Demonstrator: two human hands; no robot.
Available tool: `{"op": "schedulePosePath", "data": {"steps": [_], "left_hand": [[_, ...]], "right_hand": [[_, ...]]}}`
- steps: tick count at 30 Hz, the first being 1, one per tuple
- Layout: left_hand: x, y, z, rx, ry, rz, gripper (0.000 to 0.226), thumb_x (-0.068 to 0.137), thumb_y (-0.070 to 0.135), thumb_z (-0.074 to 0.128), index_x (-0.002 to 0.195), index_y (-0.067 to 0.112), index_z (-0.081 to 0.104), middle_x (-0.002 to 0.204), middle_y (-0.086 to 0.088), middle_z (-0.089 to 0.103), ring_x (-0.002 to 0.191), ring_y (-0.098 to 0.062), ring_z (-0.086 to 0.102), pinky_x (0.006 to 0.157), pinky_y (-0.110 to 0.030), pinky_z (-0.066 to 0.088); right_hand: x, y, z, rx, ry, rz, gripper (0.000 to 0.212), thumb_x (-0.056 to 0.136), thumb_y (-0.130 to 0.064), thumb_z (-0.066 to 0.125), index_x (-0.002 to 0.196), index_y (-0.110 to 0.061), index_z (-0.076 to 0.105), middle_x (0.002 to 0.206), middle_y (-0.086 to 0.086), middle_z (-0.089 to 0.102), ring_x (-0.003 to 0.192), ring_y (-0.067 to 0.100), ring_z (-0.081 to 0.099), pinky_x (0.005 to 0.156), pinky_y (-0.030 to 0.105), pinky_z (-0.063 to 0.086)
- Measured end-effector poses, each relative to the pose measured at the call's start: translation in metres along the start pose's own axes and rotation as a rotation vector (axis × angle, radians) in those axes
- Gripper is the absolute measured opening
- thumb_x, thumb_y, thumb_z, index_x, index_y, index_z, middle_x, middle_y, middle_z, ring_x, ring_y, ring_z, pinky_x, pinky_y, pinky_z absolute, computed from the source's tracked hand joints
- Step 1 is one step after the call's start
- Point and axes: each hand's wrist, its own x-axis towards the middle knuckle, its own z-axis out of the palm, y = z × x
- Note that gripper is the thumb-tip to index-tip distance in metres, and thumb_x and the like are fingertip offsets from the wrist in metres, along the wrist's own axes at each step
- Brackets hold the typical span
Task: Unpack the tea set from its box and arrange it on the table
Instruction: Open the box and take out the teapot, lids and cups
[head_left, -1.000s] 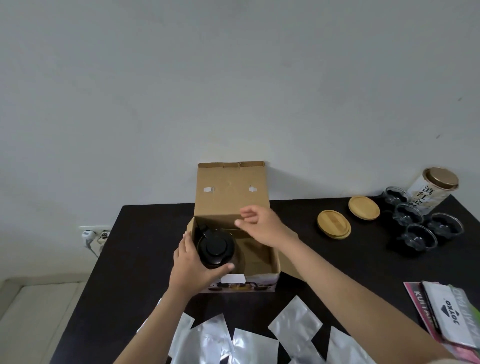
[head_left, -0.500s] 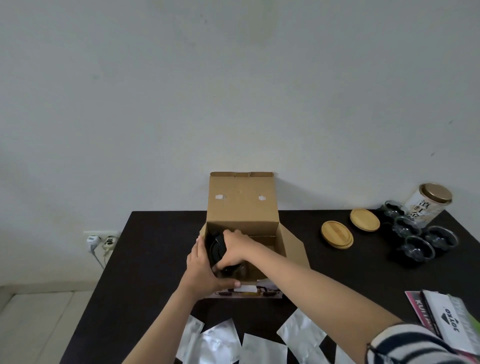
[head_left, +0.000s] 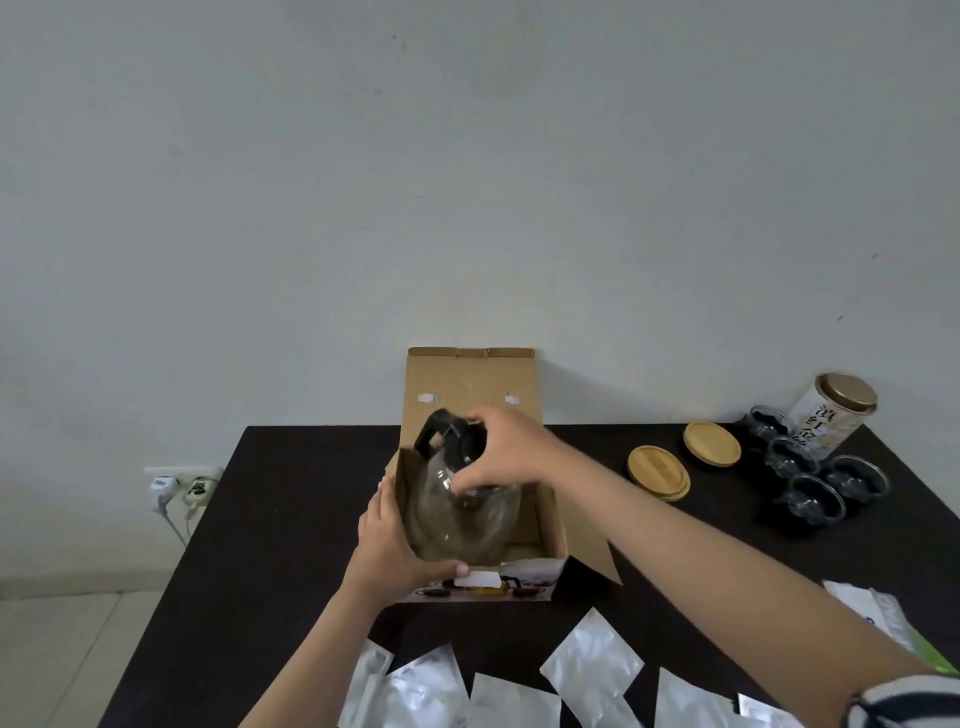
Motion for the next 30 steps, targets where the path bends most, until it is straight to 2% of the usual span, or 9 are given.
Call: {"op": "schedulePosePath", "data": {"steps": [3,6,8,10,12,14,19,22,30], "left_hand": [[0.001,-0.001,0.000,-0.007,-0.004,-0.001,0.156,0.031,0.079,0.076,0.148,0.024,-0.010,0.155,0.001,0.005,0.141,-0.027,0.010,0.111,-0.050,0.029],[0.002,-0.001,0.001,-0.003,-0.004,-0.010,0.156,0.031,0.079,0.075,0.147,0.024,-0.012,0.154,0.002,0.004,0.140,-0.026,0.010,0.111,-0.051,0.029],[0.002,-0.001,0.002,0.004,-0.002,-0.014,0.155,0.031,0.079,0.075,0.147,0.024,-0.012,0.155,0.001,0.003,0.141,-0.027,0.010,0.111,-0.051,0.028],[0.003,-0.002,0.003,0.000,0.000,-0.011,0.155,0.032,0.079,0.075,0.148,0.024,-0.012,0.155,0.001,0.002,0.142,-0.026,0.010,0.112,-0.050,0.028],[0.003,-0.002,0.004,-0.008,-0.001,-0.014,0.156,0.032,0.079,0.075,0.148,0.024,-0.013,0.156,0.001,0.002,0.142,-0.026,0.010,0.112,-0.050,0.028],[0.004,-0.003,0.005,-0.017,0.005,-0.011,0.156,0.031,0.080,0.075,0.148,0.025,-0.013,0.156,0.000,0.002,0.142,-0.025,0.011,0.112,-0.050,0.028],[0.005,-0.004,0.005,-0.038,0.026,0.019,0.154,0.031,0.078,0.078,0.147,0.029,-0.010,0.155,0.002,0.004,0.142,-0.022,0.010,0.110,-0.050,0.029],[0.006,-0.005,0.006,-0.037,0.032,0.008,0.153,0.031,0.078,0.078,0.147,0.030,-0.009,0.155,0.003,0.005,0.141,-0.022,0.014,0.109,-0.049,0.031],[0.008,-0.008,0.009,-0.028,0.041,-0.008,0.152,0.031,0.077,0.080,0.147,0.032,-0.007,0.155,0.006,0.005,0.141,-0.018,0.014,0.110,-0.048,0.032]], "right_hand": [[-0.016,0.010,-0.045,0.116,0.071,-0.001,0.073,0.064,-0.031,0.085,0.128,-0.016,0.052,0.118,0.003,0.058,0.099,0.018,0.059,0.076,0.024,0.052],[-0.022,0.034,-0.079,0.081,0.209,0.080,0.085,0.062,-0.036,0.085,0.135,-0.015,0.045,0.127,0.004,0.038,0.107,0.021,0.051,0.092,0.032,0.049],[-0.019,0.056,-0.095,0.011,0.270,0.141,0.090,0.061,-0.039,0.084,0.138,-0.015,0.042,0.128,0.006,0.034,0.110,0.023,0.047,0.096,0.037,0.048],[-0.013,0.078,-0.105,-0.062,0.312,0.190,0.091,0.062,-0.039,0.083,0.139,-0.015,0.041,0.130,0.008,0.034,0.118,0.026,0.042,0.097,0.039,0.045],[-0.005,0.100,-0.109,-0.110,0.331,0.231,0.090,0.064,-0.036,0.081,0.140,-0.013,0.039,0.132,0.010,0.033,0.123,0.027,0.037,0.092,0.034,0.042],[0.003,0.118,-0.105,-0.130,0.318,0.261,0.090,0.063,-0.033,0.081,0.139,-0.010,0.039,0.132,0.010,0.032,0.123,0.027,0.035,0.087,0.031,0.040],[0.021,0.154,-0.085,-0.181,0.207,0.243,0.099,0.059,-0.029,0.082,0.144,-0.006,0.035,0.135,0.009,0.032,0.124,0.027,0.040,0.094,0.033,0.046],[0.029,0.168,-0.074,-0.213,0.137,0.200,0.104,0.059,-0.027,0.083,0.147,-0.007,0.031,0.135,0.005,0.032,0.121,0.024,0.044,0.091,0.032,0.048],[0.055,0.187,-0.054,-0.206,0.031,0.154,0.103,0.060,-0.024,0.084,0.146,-0.006,0.030,0.140,0.006,0.033,0.124,0.025,0.045,0.095,0.032,0.047]]}}
